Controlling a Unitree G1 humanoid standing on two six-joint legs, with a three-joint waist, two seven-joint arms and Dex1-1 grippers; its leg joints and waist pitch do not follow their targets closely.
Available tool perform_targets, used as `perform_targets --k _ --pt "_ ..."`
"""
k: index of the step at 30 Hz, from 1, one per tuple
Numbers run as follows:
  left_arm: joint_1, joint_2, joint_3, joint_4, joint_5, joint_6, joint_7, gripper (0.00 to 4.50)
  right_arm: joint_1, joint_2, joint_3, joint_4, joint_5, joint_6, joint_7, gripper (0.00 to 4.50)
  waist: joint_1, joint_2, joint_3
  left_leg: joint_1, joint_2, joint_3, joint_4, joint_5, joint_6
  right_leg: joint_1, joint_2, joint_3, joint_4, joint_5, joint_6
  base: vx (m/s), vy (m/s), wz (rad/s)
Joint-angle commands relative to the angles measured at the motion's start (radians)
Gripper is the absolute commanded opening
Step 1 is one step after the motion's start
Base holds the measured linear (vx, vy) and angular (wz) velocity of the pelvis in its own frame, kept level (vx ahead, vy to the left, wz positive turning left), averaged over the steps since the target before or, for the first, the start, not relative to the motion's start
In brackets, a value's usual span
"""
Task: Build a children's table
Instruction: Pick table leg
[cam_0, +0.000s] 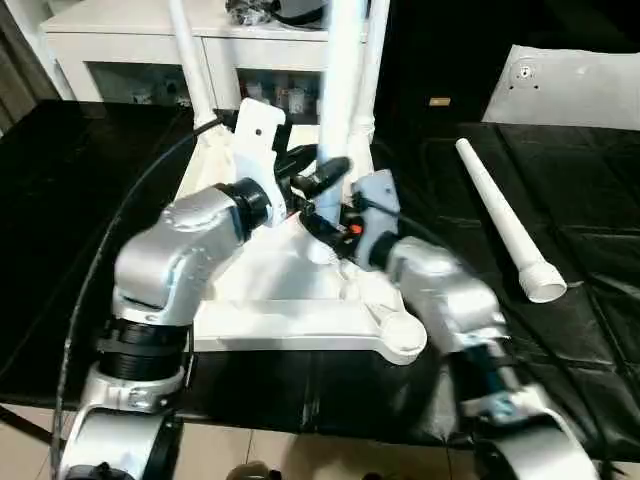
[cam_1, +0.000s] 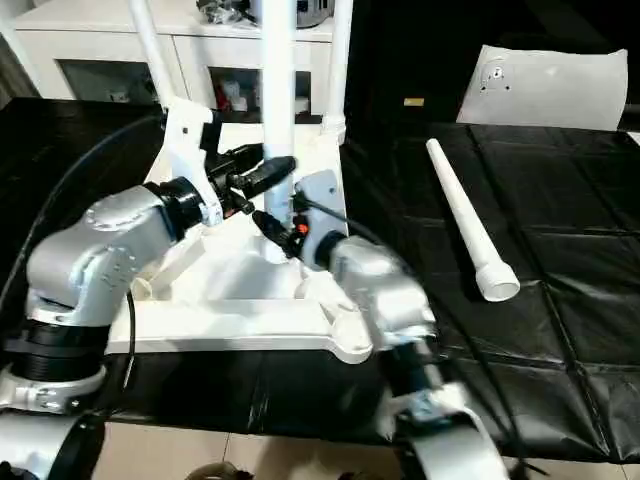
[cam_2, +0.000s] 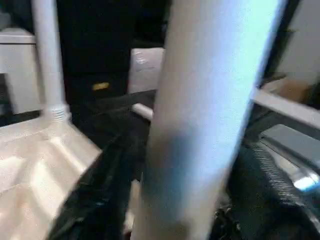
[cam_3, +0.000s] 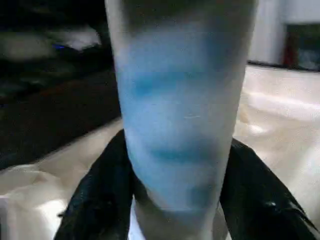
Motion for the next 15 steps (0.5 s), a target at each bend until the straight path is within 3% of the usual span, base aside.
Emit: perform_targets --k 1,7,15 --pt "-0.019 0.017 0.026 -0.003 -0.050 0.025 -0.055 3.02 0.007 -0.020 0.008 -0.053 0.046 0.021 0.084 1.93 0.002 0.001 -0.075 0.010 0.084 -0.039 -0.069 -0.105 0.045 0.061 -0.120 0.086 -0.065 -0.254 -0.081 0.000 0.000 0.00" --pt "-0.024 0.054 0.082 -0.015 -0.223 0.103 -0.227 3.04 0.032 -0.130 0.016 -0.113 0.126 0.092 0.284 1.93 0.008 0.000 -0.076 0.012 0.083 -0.039 -0.067 -0.098 0.049 0.061 -0.119 0.085 -0.065 -0.271 -0.086 0.000 0.000 0.00" --pt "-0.036 0.080 0.104 0.005 -0.285 0.133 -0.297 3.04 0.023 -0.186 0.000 -0.106 0.149 0.122 0.352 1.93 0.009 0.001 -0.076 0.011 0.081 -0.039 -0.066 -0.094 0.051 0.060 -0.116 0.081 -0.070 -0.301 -0.078 0.000 0.000 0.00"
